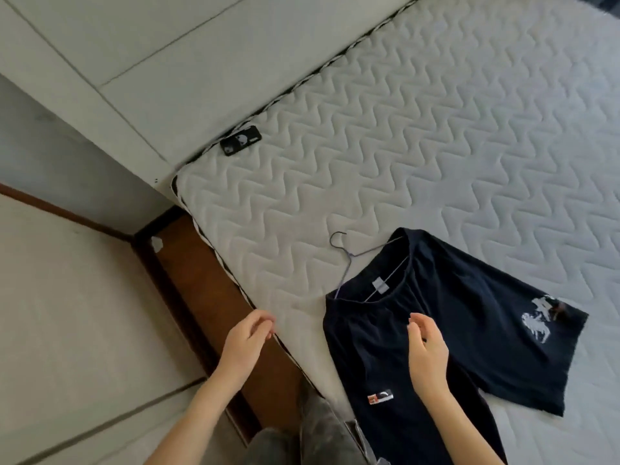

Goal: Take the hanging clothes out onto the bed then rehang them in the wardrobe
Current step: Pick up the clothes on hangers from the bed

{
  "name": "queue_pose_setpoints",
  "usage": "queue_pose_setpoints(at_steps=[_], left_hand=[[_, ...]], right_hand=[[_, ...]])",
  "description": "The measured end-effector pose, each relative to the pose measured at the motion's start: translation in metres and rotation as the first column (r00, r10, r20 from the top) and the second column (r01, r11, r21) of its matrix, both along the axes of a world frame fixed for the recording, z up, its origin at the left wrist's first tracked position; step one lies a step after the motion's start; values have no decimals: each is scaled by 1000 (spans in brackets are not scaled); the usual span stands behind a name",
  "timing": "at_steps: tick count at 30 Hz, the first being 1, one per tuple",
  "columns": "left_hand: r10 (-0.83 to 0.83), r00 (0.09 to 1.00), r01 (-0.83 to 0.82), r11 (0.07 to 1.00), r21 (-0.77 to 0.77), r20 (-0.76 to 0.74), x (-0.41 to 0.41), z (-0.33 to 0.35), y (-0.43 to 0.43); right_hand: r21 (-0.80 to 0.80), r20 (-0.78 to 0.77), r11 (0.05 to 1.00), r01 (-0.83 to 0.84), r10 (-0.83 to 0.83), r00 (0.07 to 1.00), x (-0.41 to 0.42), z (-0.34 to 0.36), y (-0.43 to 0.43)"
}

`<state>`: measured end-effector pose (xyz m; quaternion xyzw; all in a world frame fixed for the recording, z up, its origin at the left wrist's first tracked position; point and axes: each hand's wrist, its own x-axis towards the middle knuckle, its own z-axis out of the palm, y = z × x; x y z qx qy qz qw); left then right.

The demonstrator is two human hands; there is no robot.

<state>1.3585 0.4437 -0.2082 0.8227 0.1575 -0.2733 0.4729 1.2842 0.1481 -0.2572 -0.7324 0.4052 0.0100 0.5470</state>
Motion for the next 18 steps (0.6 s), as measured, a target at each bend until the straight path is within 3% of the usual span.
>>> queue_pose_setpoints(at_steps=[4, 9, 11, 15, 18], left_hand=[[-169, 983, 169, 986, -1, -72, 77, -84, -57], [-278, 956, 284, 957, 65, -88, 118, -202, -133], [-253, 962, 263, 961, 91, -103, 122, -236, -155], [-238, 971, 230, 954, 195, 21, 127, -274, -184], [-286, 958, 277, 938, 206, 17, 133, -285, -190]], right_hand=[[-303, -133, 947, -106, 69, 989, 23, -81, -16], [-548, -307, 809, -212, 41, 951, 27, -187, -30], [-590, -370, 763, -265, 36, 928, 24, -217, -32], [-584, -452, 744, -326, 36, 891, 14, -254, -33], [-585, -456, 738, -338, 45, 889, 11, -264, -32]])
